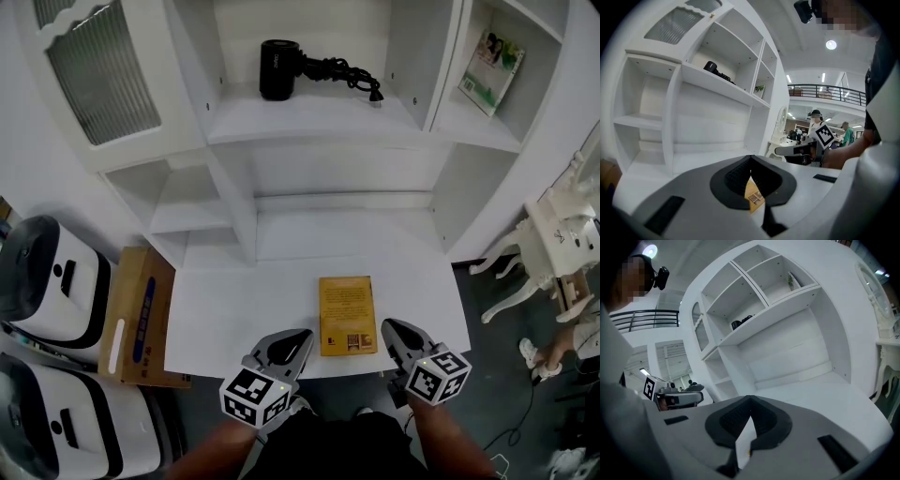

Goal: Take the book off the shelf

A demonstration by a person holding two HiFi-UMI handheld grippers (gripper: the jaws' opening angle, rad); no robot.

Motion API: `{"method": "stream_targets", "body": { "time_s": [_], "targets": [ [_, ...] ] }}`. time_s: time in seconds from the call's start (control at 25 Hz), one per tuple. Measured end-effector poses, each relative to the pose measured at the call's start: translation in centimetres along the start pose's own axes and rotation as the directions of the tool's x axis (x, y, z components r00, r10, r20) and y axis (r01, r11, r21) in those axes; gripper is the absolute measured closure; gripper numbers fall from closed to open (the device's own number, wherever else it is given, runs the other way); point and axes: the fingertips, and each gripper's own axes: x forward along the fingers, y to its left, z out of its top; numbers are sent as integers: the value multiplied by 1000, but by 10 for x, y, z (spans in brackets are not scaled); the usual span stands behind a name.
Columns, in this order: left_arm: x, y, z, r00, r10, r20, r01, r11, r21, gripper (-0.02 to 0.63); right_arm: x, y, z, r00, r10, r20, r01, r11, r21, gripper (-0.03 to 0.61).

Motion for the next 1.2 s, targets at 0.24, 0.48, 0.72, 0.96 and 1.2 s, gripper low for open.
{"method": "stream_targets", "body": {
  "time_s": [0.24, 0.48, 0.72, 0.96, 1.2],
  "targets": [
    [-4, -26, 0, 999, 45, 23, -44, 998, -34, 606, -24, 9, 12, 998, 66, -6, -66, 996, -65, 549],
    [2, -72, 2, 996, 81, 48, -79, 996, -45, 606, -69, 15, 16, 988, 152, 6, -151, 984, -90, 549],
    [-5, -120, -1, 989, 135, 62, -131, 990, -56, 606, -116, 12, 8, 978, 205, -23, -207, 971, -120, 549],
    [-14, -162, -16, 979, 196, 57, -193, 980, -50, 606, -155, 6, -11, 969, 243, -53, -248, 959, -139, 549],
    [-22, -187, -24, 975, 218, 52, -216, 976, -38, 606, -174, 3, -19, 964, 259, -56, -264, 958, -110, 549]
  ]
}}
